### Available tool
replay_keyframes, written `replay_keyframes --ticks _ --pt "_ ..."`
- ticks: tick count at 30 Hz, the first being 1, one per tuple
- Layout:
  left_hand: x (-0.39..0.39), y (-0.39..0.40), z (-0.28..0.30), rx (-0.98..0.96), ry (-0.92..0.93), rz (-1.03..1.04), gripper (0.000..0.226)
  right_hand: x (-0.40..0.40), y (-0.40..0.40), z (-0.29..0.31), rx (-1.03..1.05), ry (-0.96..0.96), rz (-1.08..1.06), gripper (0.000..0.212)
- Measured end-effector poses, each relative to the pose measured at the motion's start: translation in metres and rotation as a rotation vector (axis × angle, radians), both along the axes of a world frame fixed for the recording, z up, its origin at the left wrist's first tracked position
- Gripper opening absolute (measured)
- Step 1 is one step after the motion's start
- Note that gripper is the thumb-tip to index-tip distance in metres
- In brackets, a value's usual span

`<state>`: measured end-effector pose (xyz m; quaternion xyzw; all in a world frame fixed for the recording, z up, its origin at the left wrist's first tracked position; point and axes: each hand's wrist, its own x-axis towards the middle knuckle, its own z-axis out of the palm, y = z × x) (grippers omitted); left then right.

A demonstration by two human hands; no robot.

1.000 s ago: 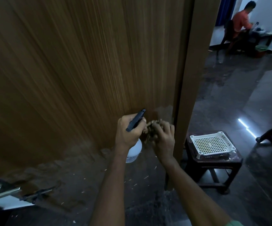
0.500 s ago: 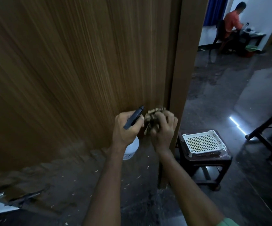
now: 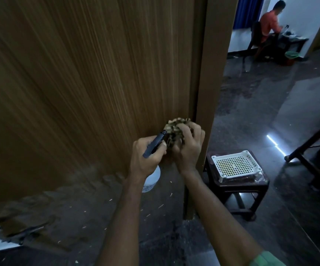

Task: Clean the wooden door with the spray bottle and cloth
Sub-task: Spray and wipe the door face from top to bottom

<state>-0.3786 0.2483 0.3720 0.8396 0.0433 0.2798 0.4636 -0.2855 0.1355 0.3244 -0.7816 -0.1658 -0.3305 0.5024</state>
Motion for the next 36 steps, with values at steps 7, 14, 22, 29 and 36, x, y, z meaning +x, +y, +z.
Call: replay_keyframes --ticks 7,14,22,29,36 --pt "-0.011 0.009 -0.026 0.024 0.016 0.035 0.034 -0.029 -0.012 -0.105 -0.326 0.249 0.181 0.046" --pt "-0.01 0.011 -0.046 0.028 0.052 0.033 0.038 -0.022 -0.004 -0.067 -0.189 0.141 0.078 0.037" --pt "-0.015 0.006 -0.079 0.042 0.125 -0.025 0.041 -0.035 -0.023 -0.133 -0.414 0.314 0.222 0.039" --pt "-0.031 0.006 -0.104 0.011 0.137 -0.039 0.045 -0.032 0.005 -0.108 -0.247 0.338 0.015 0.035" --pt "-0.038 0.007 -0.131 -0.022 0.143 -0.086 0.035 -0.031 -0.001 -0.115 -0.278 0.206 -0.029 0.036"
